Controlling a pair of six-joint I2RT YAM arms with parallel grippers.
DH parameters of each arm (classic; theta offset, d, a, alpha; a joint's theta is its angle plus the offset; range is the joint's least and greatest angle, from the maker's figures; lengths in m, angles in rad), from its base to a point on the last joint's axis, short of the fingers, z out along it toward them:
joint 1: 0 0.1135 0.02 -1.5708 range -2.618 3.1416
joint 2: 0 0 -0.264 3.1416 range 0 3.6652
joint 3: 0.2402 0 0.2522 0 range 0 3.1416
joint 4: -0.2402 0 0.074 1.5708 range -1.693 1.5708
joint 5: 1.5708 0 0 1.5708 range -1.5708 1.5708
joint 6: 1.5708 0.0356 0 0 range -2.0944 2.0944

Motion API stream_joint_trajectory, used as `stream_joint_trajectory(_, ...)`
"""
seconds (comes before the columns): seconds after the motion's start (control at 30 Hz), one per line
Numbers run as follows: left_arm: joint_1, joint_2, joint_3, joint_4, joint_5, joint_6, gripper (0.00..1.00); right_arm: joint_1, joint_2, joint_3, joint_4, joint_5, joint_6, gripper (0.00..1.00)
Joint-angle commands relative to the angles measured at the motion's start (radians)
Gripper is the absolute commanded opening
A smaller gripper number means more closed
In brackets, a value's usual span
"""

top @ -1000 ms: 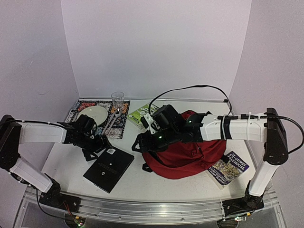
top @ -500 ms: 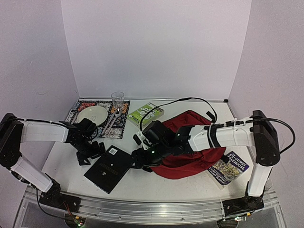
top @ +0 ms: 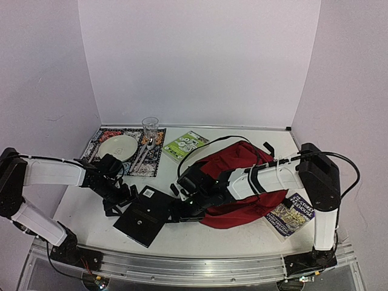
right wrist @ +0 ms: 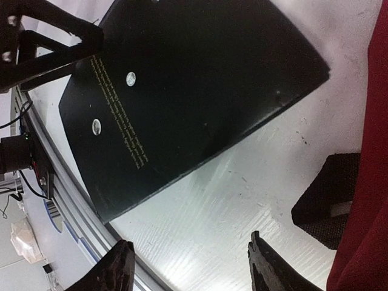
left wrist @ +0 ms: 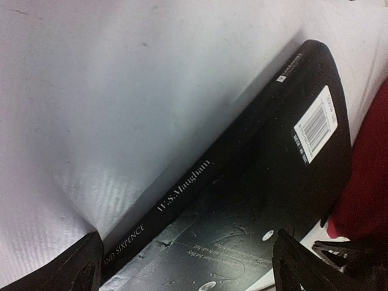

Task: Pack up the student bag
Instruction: Move the book to the center of the board, then pick up the book from the center of the board.

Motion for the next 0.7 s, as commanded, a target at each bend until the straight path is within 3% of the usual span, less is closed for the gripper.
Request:
stream_joint_trajectory(0.0,-0.025,0.015,-0.048,0.094,0.115,-0.071,0.99,-0.013,0.045,0.014,0.007,-0.012,0.028,0.65)
stream_joint_trajectory(0.4,-0.074,0.017,-0.06,0.231,0.162,-0.178,0.98,-0.043,0.081,-0.027,0.138,-0.095,0.103,0.63)
stream_joint_trajectory(0.67,-0.08,0.007,-0.052,0.272,0.147,-0.223,0.98,-0.059,0.081,-0.036,0.161,-0.118,0.123,0.54)
